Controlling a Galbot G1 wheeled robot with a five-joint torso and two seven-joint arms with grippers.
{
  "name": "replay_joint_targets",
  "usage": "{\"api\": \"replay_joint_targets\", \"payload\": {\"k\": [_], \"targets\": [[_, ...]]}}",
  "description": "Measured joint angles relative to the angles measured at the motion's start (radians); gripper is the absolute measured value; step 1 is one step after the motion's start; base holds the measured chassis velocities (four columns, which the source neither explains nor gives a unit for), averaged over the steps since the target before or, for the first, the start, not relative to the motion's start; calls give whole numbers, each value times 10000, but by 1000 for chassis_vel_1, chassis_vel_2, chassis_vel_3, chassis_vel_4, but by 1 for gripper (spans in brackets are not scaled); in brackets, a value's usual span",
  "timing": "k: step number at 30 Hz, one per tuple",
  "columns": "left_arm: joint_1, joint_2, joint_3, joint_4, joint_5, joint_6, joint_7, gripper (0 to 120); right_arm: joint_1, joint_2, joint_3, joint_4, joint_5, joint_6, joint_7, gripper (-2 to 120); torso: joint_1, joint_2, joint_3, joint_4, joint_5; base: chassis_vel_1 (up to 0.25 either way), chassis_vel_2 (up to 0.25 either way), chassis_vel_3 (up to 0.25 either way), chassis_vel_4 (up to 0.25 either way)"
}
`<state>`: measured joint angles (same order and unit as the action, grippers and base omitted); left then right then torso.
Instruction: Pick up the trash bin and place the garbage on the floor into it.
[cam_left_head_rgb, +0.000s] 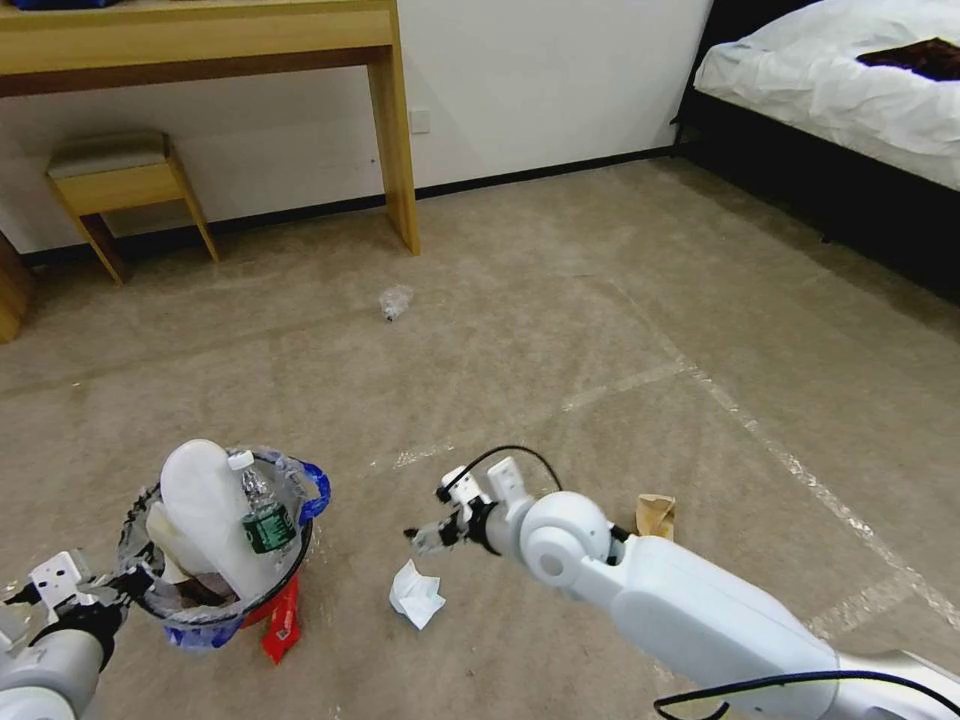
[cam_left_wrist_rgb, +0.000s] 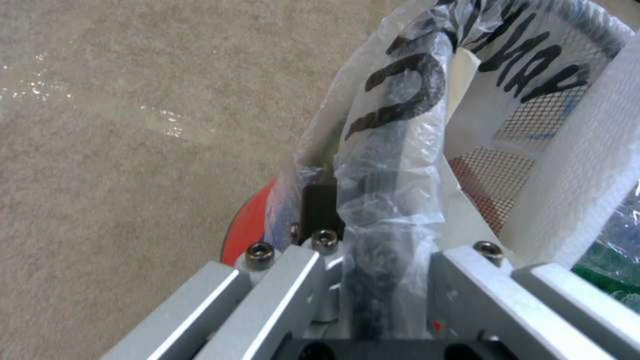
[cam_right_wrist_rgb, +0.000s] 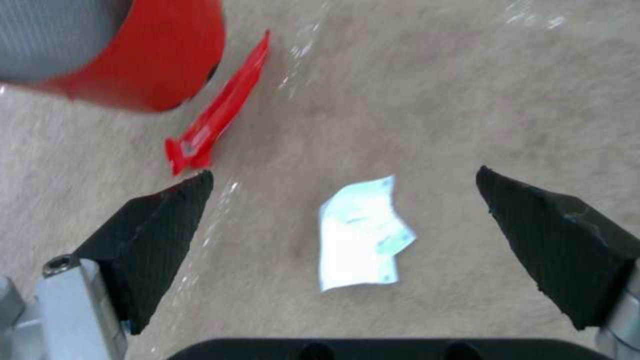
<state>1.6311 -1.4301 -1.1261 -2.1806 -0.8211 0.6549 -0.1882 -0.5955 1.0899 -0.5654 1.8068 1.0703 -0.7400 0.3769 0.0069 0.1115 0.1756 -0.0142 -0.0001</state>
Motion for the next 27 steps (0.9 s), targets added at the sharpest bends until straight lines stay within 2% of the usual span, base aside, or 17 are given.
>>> {"api": "replay_joint_targets", "payload": {"k": [15,17,27], "targets": [[-34,-43,35,44,50,-11,4,1,94,922,-618,-1296,-542,2,-224,100,0,-1,0,0,-1,0,0,0,0],[-34,-35,35,56,53,-12,3,1,67,1283,-666,-1822,-699,48,-273,100,0,0,0,0,0,0,0,0,0],[-33,-59,47,68,57,-17,3,1,6,1889,-924,-3104,-1044,338,-284,100,0,-1,0,-1,0,0,0,0,0]]}}
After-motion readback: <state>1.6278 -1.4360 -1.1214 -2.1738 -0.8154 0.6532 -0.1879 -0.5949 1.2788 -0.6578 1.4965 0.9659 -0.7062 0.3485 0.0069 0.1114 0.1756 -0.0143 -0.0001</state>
